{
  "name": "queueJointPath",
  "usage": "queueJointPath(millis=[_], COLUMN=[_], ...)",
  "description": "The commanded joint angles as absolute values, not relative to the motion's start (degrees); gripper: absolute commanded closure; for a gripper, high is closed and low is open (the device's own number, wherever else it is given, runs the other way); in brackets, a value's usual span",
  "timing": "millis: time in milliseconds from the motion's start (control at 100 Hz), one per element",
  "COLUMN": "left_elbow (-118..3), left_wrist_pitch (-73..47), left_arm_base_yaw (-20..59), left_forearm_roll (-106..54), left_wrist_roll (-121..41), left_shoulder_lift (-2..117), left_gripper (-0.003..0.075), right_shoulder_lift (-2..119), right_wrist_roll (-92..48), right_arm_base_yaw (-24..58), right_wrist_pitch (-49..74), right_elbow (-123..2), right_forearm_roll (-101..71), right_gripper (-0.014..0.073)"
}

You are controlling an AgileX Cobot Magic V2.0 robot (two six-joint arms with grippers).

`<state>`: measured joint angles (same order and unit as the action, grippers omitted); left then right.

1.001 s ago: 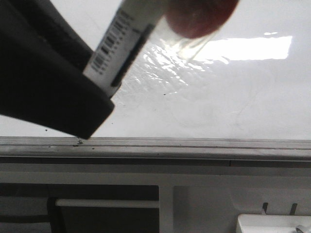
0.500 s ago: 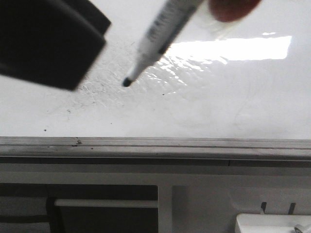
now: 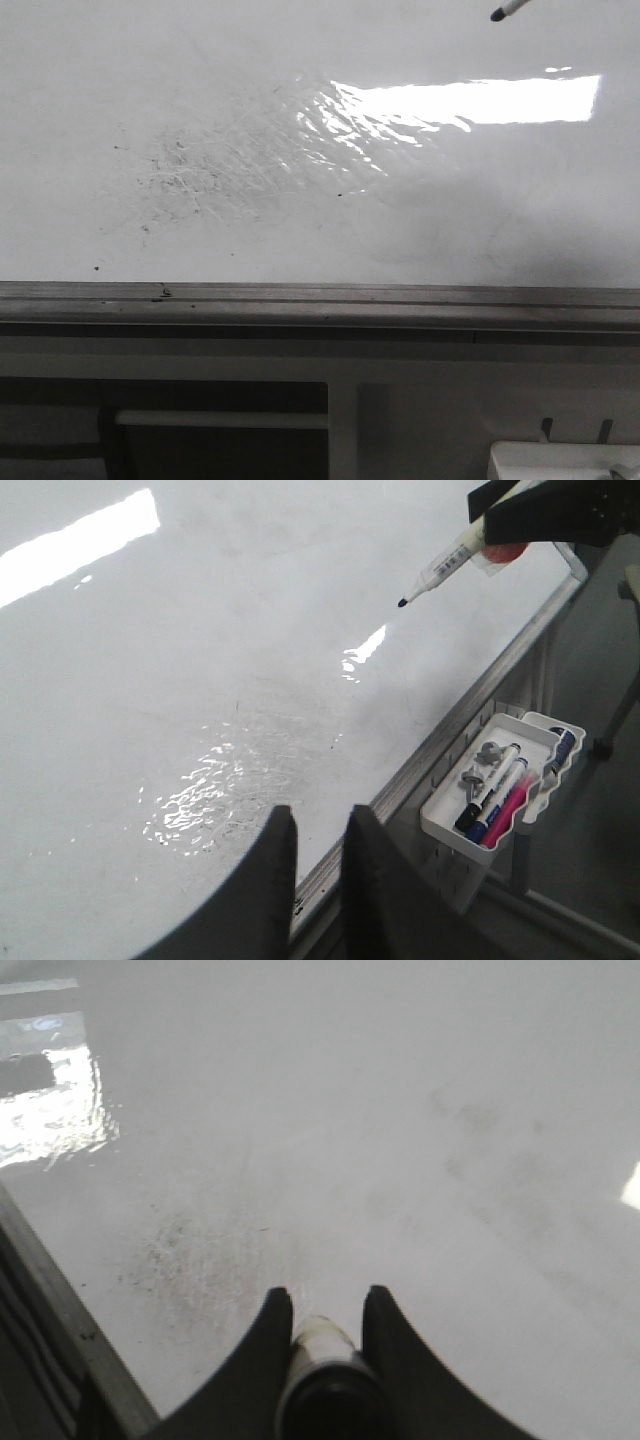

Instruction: Write number 8 on whiteboard

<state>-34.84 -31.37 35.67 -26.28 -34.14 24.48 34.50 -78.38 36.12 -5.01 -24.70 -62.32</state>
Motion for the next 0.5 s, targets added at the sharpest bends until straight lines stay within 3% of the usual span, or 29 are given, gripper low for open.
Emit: queueJointPath(millis=[0, 490], left_elbow=[-33.7, -30.2], left_wrist_pitch=[-24.7, -23.9], left_arm_base_yaw=[35.0, 35.0], left_forearm_roll=[-31.5, -36.2], left_wrist_roll=[-33.0, -33.0], left_shoulder_lift=[24.1, 24.1], left_gripper=[0.0741, 0.0741], right_shoulder_lift=[37.7, 44.9], right_wrist_roll=[-79.0, -79.0], right_arm_base_yaw=[36.0, 36.0], right_wrist_pitch=[-9.3, -17.9], right_elbow=[-27.9, -28.8], right_forearm_roll=[-57.7, -55.0], right_gripper=[0.0637, 0.0637])
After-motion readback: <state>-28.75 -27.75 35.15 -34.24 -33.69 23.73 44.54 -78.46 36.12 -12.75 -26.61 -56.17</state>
